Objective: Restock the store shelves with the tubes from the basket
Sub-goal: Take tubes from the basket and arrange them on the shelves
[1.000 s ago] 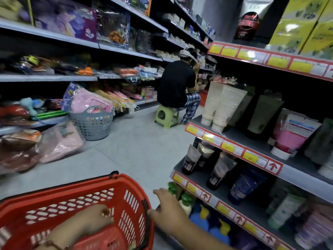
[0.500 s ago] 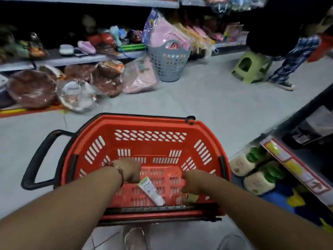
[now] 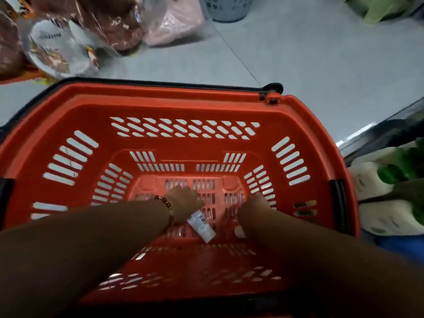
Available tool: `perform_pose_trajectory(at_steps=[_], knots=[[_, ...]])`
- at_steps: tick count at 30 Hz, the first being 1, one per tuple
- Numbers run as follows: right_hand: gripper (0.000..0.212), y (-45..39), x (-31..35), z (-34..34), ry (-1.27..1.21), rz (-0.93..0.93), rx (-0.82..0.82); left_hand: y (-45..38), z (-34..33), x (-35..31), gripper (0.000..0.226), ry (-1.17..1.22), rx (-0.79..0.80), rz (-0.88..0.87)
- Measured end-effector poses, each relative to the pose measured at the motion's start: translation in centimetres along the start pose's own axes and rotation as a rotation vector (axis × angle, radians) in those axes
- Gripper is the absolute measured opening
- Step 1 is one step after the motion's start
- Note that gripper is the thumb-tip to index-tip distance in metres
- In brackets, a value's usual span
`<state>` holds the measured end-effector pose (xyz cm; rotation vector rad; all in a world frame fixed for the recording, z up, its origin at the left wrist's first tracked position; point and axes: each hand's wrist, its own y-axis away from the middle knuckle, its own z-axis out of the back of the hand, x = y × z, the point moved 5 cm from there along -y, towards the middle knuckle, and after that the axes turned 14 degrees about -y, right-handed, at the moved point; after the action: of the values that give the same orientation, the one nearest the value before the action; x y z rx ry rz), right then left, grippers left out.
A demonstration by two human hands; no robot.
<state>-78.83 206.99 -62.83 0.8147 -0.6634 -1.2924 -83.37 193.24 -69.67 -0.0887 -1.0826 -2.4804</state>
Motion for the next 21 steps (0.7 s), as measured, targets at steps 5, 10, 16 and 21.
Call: perform_pose_trajectory(at_steps=[5,10,16,21], knots=[[0.044,0.3,-1.6,1.5,-0.165,-0.004,0.097,0.0,-3.2,-1.9,0.044,-0.085,0.075,-0.007],[0.05,4.8,-2.6,6.5,-0.488,0.064,0.007,2.2,-2.0,-0.6,0.037,0.204,0.153,0.02],[0.041,16.4,-7.1,11.1,-1.061,0.088,-0.265,6.9,5.2,3.3,0.03,0.395,0.084,0.096],[0.019,27.7,-11.4,9.7,-1.561,0.16,-0.486,14.4,15.0,7.9,0.013,0.989,-0.325,0.184]])
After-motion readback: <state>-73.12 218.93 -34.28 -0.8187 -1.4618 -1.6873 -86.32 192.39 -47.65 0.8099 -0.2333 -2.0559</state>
